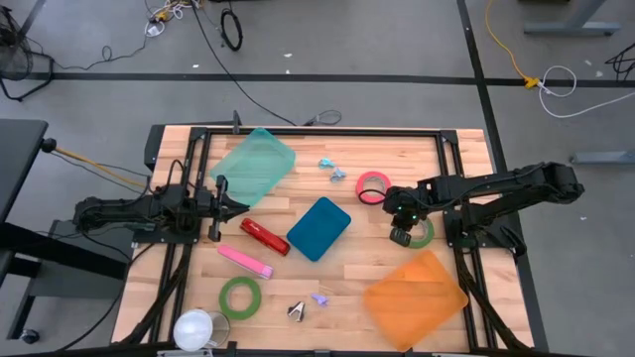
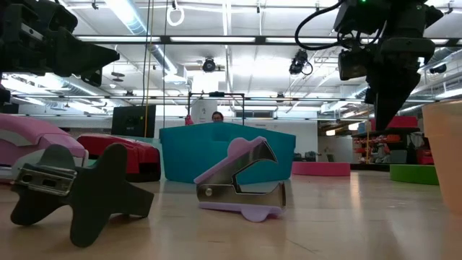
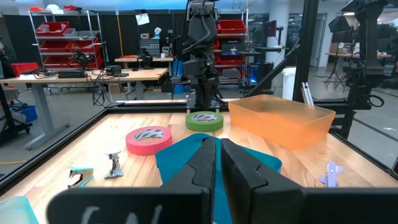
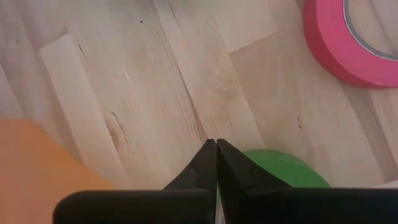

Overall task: Pick and place Stapler, Stapler remover, tape
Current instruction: Put the right green tape into the orange bin

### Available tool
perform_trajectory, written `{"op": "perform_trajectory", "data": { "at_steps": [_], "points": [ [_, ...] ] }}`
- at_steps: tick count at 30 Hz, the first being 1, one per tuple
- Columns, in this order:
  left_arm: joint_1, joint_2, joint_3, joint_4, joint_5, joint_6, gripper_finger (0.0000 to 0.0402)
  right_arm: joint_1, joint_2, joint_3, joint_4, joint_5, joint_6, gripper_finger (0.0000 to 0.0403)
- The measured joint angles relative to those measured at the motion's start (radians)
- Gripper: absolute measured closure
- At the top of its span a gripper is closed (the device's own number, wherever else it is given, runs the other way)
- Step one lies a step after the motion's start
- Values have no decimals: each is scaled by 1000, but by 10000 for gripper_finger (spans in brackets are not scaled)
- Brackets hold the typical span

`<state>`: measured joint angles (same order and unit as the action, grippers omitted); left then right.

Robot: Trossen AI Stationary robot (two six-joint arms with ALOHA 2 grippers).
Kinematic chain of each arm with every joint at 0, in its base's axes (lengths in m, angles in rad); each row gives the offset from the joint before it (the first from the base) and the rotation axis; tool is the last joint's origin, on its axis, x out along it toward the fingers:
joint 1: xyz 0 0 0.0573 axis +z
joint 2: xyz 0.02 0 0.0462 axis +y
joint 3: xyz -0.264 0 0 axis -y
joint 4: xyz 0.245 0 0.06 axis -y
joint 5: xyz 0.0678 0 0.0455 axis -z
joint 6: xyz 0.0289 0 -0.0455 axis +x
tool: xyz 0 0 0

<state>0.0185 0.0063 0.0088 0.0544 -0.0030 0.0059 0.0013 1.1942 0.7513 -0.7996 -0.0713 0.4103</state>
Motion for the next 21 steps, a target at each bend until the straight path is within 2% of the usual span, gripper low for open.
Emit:
{"op": "perform_trajectory", "data": {
  "at_steps": [16, 21],
  "points": [
    [0, 0, 0, 0, 0, 0, 372, 0, 0, 0, -57, 10, 168, 392],
    [0, 0, 0, 0, 0, 0, 372, 0, 0, 0, -62, 57, 305, 391]
  ]
}}
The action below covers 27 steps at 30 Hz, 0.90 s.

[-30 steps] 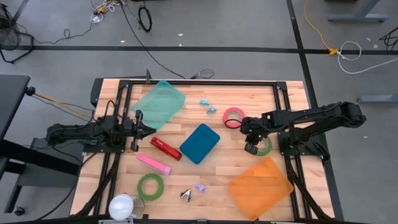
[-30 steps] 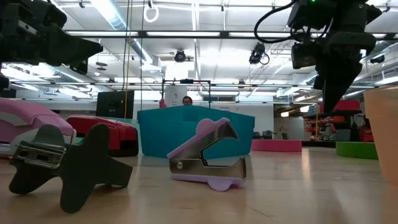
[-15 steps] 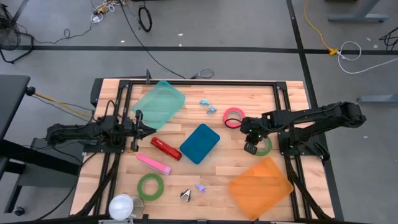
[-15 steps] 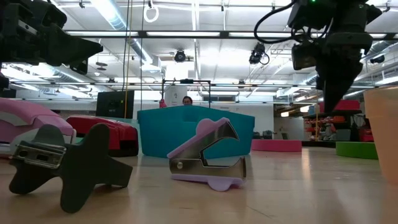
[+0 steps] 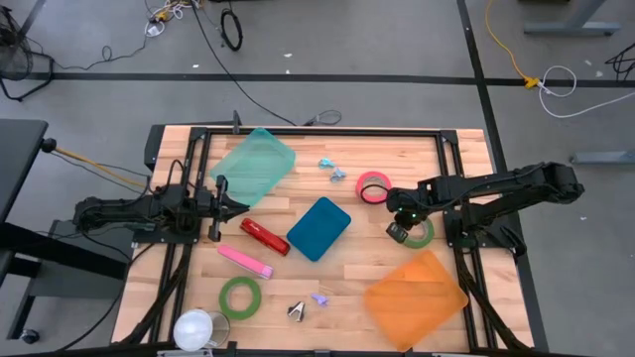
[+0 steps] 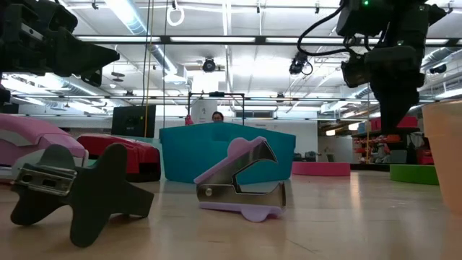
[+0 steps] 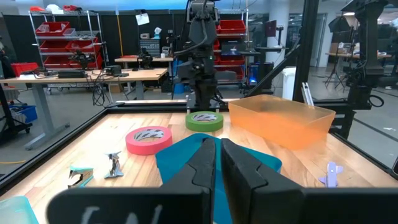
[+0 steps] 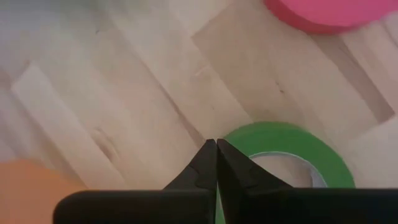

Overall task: Pick and place Stapler, Stapler remover, tape
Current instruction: Put the right green tape into the orange bin

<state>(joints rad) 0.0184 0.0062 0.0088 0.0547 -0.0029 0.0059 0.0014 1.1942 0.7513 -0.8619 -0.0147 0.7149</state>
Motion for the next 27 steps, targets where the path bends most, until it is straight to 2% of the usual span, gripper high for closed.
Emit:
{"op": "perform_trajectory", "data": {
  "at_steps": [7, 20, 27],
  "points": [
    [0, 0, 0, 0, 0, 0, 372, 0, 16, 0, -48, 7, 198, 359],
    [0, 0, 0, 0, 0, 0, 372, 2, 148, 0, -58, 21, 370, 223],
    [0, 0, 0, 0, 0, 0, 372, 2, 235, 0, -42, 25, 430, 165]
  ]
}}
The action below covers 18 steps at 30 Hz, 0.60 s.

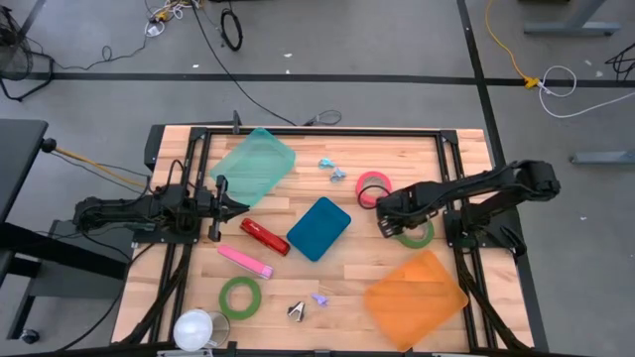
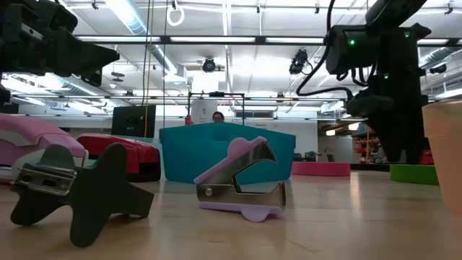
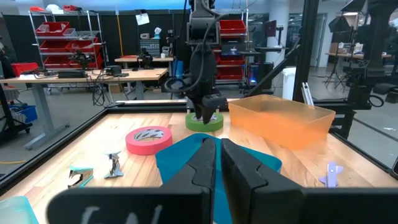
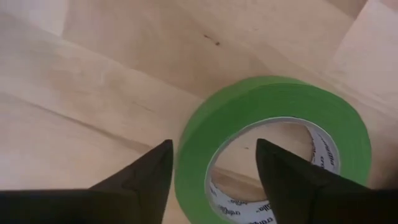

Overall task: Pick and place Stapler, Stapler remover, tape
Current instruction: Put the right green tape into the orange bin

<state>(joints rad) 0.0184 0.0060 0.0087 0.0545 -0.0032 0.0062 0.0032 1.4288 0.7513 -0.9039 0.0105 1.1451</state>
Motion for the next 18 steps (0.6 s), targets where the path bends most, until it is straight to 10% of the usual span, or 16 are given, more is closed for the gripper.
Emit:
{"op": "perform_trajectory", "data": {
  "at_steps": [18],
  "points": [
    [0, 0, 0, 0, 0, 0, 372, 2, 129, 0, 90, -3, 111, 148]
  ]
}}
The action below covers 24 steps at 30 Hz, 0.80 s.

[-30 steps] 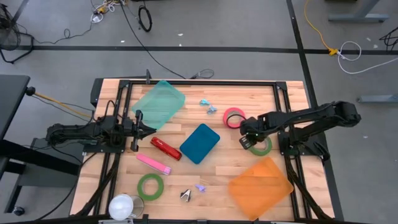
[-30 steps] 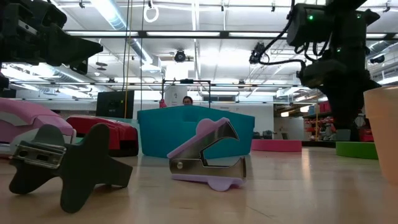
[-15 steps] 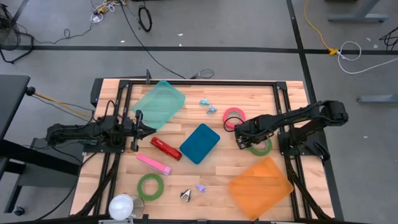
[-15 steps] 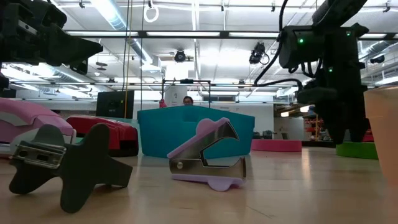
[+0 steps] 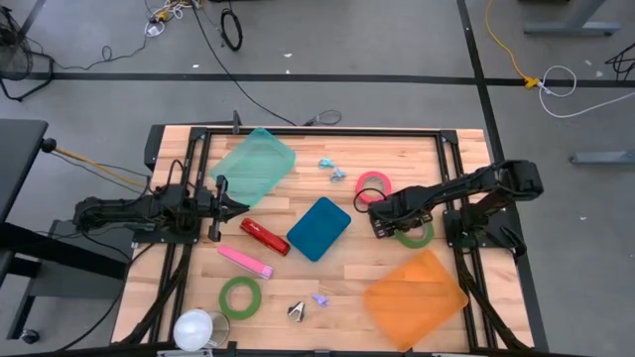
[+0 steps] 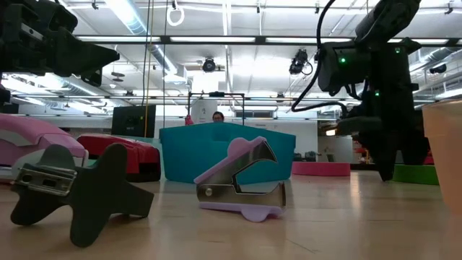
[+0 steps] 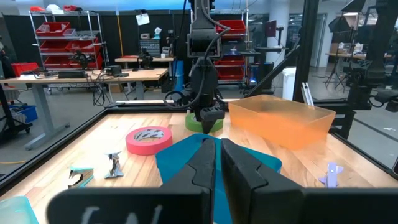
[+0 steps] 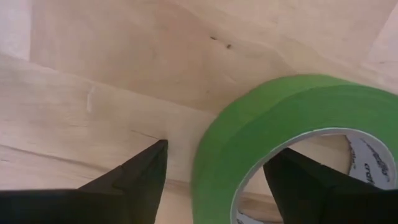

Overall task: Pick and place Stapler, Stapler remover, tape
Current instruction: Put the right green tape into the orange bin

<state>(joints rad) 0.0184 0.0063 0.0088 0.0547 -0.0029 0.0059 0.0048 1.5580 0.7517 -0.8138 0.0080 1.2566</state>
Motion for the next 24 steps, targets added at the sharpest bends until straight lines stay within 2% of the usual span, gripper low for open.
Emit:
{"op": "perform_trajectory", "data": {
  "at_steps": [15, 24],
  "points": [
    [0, 0, 0, 0, 0, 0, 372, 0, 0, 0, 14, 3, -1, 250],
    [0, 0, 0, 0, 0, 0, 372, 3, 1, 0, 11, 3, -18, 293]
  ]
}}
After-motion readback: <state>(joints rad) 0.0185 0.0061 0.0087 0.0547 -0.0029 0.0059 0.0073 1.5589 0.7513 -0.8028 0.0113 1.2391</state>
